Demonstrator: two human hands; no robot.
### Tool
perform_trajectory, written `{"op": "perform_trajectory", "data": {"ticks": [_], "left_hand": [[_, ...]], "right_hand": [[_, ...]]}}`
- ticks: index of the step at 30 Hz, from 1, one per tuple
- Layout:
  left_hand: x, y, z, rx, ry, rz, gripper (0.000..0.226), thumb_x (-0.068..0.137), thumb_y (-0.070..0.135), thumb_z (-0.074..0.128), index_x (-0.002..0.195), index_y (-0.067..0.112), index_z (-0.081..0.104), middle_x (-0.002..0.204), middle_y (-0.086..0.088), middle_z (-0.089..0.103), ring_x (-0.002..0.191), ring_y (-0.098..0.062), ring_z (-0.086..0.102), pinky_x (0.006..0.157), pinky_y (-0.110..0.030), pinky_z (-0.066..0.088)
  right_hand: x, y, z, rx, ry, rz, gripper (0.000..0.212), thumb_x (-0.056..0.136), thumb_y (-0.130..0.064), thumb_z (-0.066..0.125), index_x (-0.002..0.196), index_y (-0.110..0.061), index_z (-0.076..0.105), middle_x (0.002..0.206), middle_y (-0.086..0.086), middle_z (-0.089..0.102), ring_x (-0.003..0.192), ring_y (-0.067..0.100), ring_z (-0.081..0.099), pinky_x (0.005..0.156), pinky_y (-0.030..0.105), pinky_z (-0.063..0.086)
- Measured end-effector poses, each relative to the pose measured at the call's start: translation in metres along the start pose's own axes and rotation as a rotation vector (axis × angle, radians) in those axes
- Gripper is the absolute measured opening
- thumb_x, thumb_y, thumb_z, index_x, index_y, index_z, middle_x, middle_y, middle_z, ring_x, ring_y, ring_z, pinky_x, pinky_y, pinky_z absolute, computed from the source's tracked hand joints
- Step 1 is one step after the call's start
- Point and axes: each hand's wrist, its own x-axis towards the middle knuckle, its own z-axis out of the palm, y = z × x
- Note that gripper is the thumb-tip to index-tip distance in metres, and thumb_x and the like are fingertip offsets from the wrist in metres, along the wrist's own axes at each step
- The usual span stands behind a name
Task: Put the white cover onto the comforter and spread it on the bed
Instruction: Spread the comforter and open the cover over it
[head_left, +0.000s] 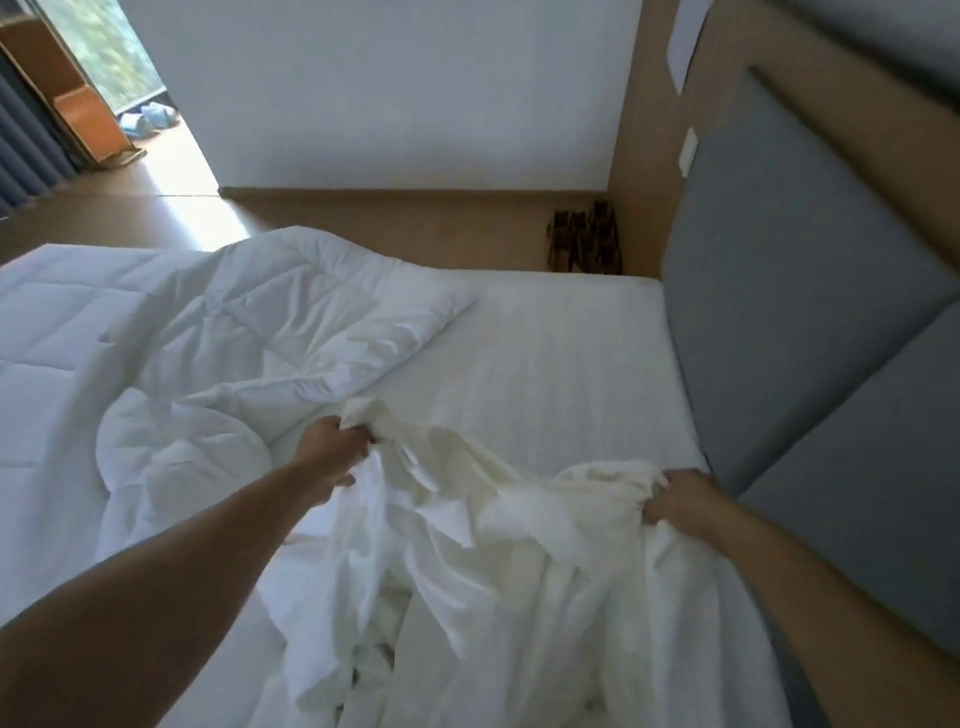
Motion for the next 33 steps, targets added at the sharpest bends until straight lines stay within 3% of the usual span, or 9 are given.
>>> {"op": "perform_trajectory", "data": {"ticks": [5, 8, 11, 15, 22, 26, 29, 31, 33], "left_hand": [[0.053, 0.184, -0.022, -0.266, 0.103, 0.399, 0.022, 0.088, 0.019, 0.069, 0.1, 0.002, 0.06, 0.11, -0.018, 0.063, 0.069, -0.022, 0.059, 0.06, -0.028, 0.054], [0.064, 0.252, -0.031, -0.058, -0.085, 0.633, 0.073, 0.097, 0.037, 0.06, 0.156, 0.014, 0.023, 0.156, -0.008, 0.03, 0.134, -0.024, 0.042, 0.108, -0.027, 0.038], [0.07, 0.256, -0.019, -0.236, -0.247, 0.568, 0.114, 0.082, 0.042, 0.076, 0.157, 0.031, -0.009, 0.166, 0.003, 0.007, 0.15, -0.021, 0.015, 0.117, -0.042, 0.02], [0.074, 0.179, 0.017, -0.057, -0.324, 0.533, 0.096, 0.088, 0.025, 0.074, 0.158, 0.026, 0.008, 0.142, 0.01, 0.036, 0.135, -0.015, 0.037, 0.104, -0.033, 0.034], [0.066, -0.034, 0.043, 0.367, -0.408, 0.115, 0.102, 0.085, 0.039, 0.076, 0.159, 0.024, 0.007, 0.165, -0.007, 0.012, 0.149, -0.026, 0.022, 0.117, -0.039, 0.024], [0.043, -0.153, 0.036, 0.78, -0.252, -0.056, 0.125, 0.072, 0.067, 0.073, 0.157, 0.029, -0.009, 0.165, -0.011, -0.009, 0.151, -0.035, 0.002, 0.121, -0.049, 0.018], [0.029, -0.213, 0.028, 0.669, -0.099, -0.221, 0.146, 0.054, 0.071, 0.08, 0.154, 0.032, -0.019, 0.162, -0.017, -0.017, 0.151, -0.037, -0.005, 0.121, -0.051, 0.013], [0.022, -0.231, 0.03, 0.471, -0.078, -0.314, 0.159, 0.038, 0.063, 0.088, 0.156, 0.028, -0.013, 0.163, -0.018, 0.0, 0.15, -0.037, 0.007, 0.12, -0.047, 0.019], [0.01, -0.227, 0.037, 0.342, -0.167, -0.363, 0.152, 0.041, 0.051, 0.093, 0.157, 0.026, -0.002, 0.149, -0.015, 0.037, 0.126, -0.04, 0.053, 0.094, -0.042, 0.051]], "right_hand": [[0.04, -0.142, -0.148, -0.148, 0.699, -0.265, 0.039, 0.094, -0.023, 0.061, 0.129, -0.007, 0.058, 0.133, 0.021, 0.057, 0.118, 0.038, 0.057, 0.093, 0.041, 0.047], [0.042, -0.214, -0.206, 0.102, 0.795, -0.54, 0.093, 0.085, -0.037, 0.077, 0.155, -0.015, 0.021, 0.16, 0.017, 0.017, 0.146, 0.035, 0.024, 0.116, 0.044, 0.028], [0.049, -0.228, -0.198, -0.022, 0.89, -0.553, 0.111, 0.083, -0.054, 0.072, 0.159, -0.023, -0.002, 0.166, 0.009, -0.009, 0.153, 0.03, -0.006, 0.122, 0.052, 0.011], [0.079, -0.174, -0.122, -0.161, 0.723, -0.351, 0.104, 0.09, -0.057, 0.062, 0.158, -0.025, -0.01, 0.166, 0.004, -0.016, 0.152, 0.028, -0.012, 0.12, 0.059, 0.011], [0.085, -0.024, 0.074, -0.034, 0.226, 0.013, 0.1, 0.088, -0.06, 0.061, 0.158, -0.029, -0.004, 0.166, 0.0, -0.009, 0.152, 0.027, -0.005, 0.117, 0.059, 0.022], [0.049, 0.061, 0.139, 0.026, 0.295, 0.394, 0.118, 0.077, -0.063, 0.072, 0.156, -0.036, -0.012, 0.163, 0.002, -0.02, 0.15, 0.031, -0.009, 0.108, 0.069, 0.024], [0.038, 0.107, 0.156, 0.261, 0.428, 0.491, 0.135, 0.067, -0.048, 0.087, 0.158, -0.029, -0.01, 0.164, 0.012, -0.016, 0.15, 0.035, 0.004, 0.116, 0.056, 0.019], [0.04, 0.117, 0.162, 0.538, 0.439, 0.529, 0.134, 0.067, -0.03, 0.092, 0.158, -0.022, -0.007, 0.163, 0.022, 0.002, 0.148, 0.037, 0.018, 0.117, 0.048, 0.023], [0.048, 0.115, 0.162, 0.723, 0.443, 0.541, 0.113, 0.077, -0.018, 0.085, 0.158, -0.011, 0.007, 0.156, 0.026, 0.029, 0.137, 0.041, 0.039, 0.11, 0.044, 0.035]]}}
